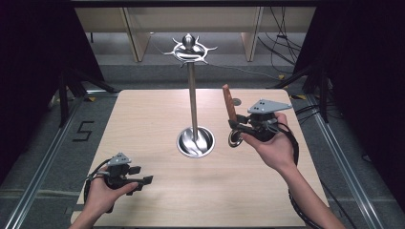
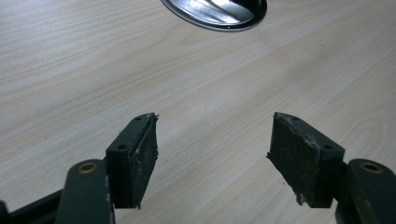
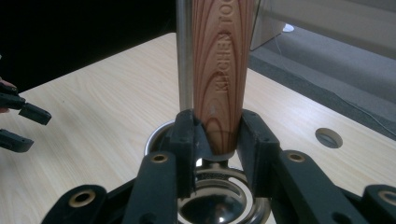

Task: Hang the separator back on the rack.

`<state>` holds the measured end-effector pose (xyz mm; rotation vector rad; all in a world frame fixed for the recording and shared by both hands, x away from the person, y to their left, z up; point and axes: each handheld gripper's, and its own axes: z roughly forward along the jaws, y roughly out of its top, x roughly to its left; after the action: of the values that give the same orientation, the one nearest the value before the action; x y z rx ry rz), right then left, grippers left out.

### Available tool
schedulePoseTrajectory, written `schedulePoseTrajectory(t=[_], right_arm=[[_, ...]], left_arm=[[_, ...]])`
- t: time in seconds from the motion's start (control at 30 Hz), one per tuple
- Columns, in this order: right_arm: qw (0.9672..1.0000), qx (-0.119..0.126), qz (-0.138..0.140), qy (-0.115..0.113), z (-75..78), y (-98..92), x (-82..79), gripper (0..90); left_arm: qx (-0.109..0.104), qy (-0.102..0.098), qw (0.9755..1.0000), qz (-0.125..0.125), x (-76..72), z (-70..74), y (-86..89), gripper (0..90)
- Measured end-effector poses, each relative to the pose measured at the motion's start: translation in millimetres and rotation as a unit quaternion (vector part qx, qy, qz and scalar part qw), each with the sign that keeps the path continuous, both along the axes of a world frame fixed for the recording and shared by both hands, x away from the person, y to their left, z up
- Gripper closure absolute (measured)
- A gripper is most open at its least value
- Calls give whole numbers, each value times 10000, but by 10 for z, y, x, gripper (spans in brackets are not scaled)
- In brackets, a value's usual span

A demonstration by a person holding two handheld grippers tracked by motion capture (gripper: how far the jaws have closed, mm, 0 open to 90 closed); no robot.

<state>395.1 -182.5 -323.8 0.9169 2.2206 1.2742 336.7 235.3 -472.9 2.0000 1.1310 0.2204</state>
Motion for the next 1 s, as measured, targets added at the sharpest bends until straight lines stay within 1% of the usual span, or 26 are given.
schedulePoseTrajectory(t=[0.03, 0.07, 0.1, 0.13, 0.17, 0.2, 0.23, 0.27, 0.3, 0.33, 0.37, 0.43, 0.47, 0.5, 0.53, 0.6, 0.63, 0.67, 0.73, 0.77, 0.8, 0.83, 0.87, 0.9, 0.97, 1.0], right_arm=[[10000, 57, -77, 23, 1, 10, -8, 699], [9999, 116, -117, -17, -4, 22, -7, 699], [9999, 65, -74, -75, 3, 16, 2, 699], [9999, 46, -93, -111, 10, 16, 2, 699], [9997, -34, -3, -234, 18, 5, 23, 699], [10000, 9, -16, -27, 28, 11, 1, 699], [10000, 64, -65, 33, 29, 17, -9, 698], [9999, 94, -78, 3, 32, 21, -10, 698], [9999, 61, -77, -25, 40, 14, -7, 699], [9998, 51, -74, -151, 41, 11, 6, 699], [9998, 94, -109, -150, 46, 17, 3, 699], [9999, 108, -104, -40, 66, 16, -7, 699], [9998, 103, -94, -103, 69, 16, 1, 698], [9996, 190, -135, -147, 67, 28, 2, 698], [9998, 168, -124, -29, 86, 24, -9, 699], [9998, 160, -103, -76, 104, 23, -4, 699], [9996, 174, -99, -195, 107, 25, 7, 699], [9997, 185, -85, -144, 118, 25, 4, 699], [9997, 158, -54, -187, 137, 28, 9, 699], [9995, 226, -132, -156, 138, 42, -3, 698], [9993, 218, -108, -280, 140, 43, 16, 699], [9996, 147, -56, -246, 153, 33, 18, 699], [9996, 165, -48, -217, 156, 37, 18, 698], [9996, 191, -112, -165, 164, 38, 6, 699], [9993, 235, -127, -271, 162, 41, 20, 699], [9992, 209, -106, -316, 166, 36, 30, 699]], left_arm=[[28, -1, 10000, 10, 2, -1, 2, 314], [28, -4, 10000, 13, 2, -1, 2, 314], [4, -8, 10000, 15, -2, 1, 0, 315], [-47, -54, 10000, 27, -5, -4, -4, 315], [-39, -70, 10000, 20, -4, -2, -2, 314], [-32, -63, 10000, 15, -4, -1, -1, 314], [-34, -65, 10000, 14, -4, -1, -2, 314], [-29, -48, 10000, 0, -5, -1, -1, 314], [-36, -27, 10000, 16, -4, -1, -4, 314], [-25, -18, 10000, -1, -2, 1, -3, 314], [-29, -22, 10000, -1, -2, 1, -3, 314], [-20, -68, 10000, 1, -1, 0, -2, 314], [-18, -65, 10000, 2, -2, 1, -1, 314], [-21, -61, 10000, 7, -3, 1, 0, 314], [1, -59, 10000, -13, -2, 3, 5, 314], [-13, -12, 10000, -4, -3, 5, 4, 315], [-31, -18, 10000, 26, -4, 2, 0, 314], [-33, -60, 10000, 12, -3, 1, 0, 314], [-13, -65, 10000, -6, -3, 2, 3, 315], [-32, -53, 10000, 0, -3, 1, 1, 315], [-38, -50, 10000, 16, -4, 2, -1, 314], [-20, -64, 10000, 9, -4, 5, 2, 315], [-24, -1, 10000, -7, -1, 6, 6, 314], [-20, -5, 10000, -2, -2, 7, 7, 314], [-27, 1, 10000, -11, -3, 7, 7, 315], [-43, -45, 10000, 39, -4, 0, -1, 314]])
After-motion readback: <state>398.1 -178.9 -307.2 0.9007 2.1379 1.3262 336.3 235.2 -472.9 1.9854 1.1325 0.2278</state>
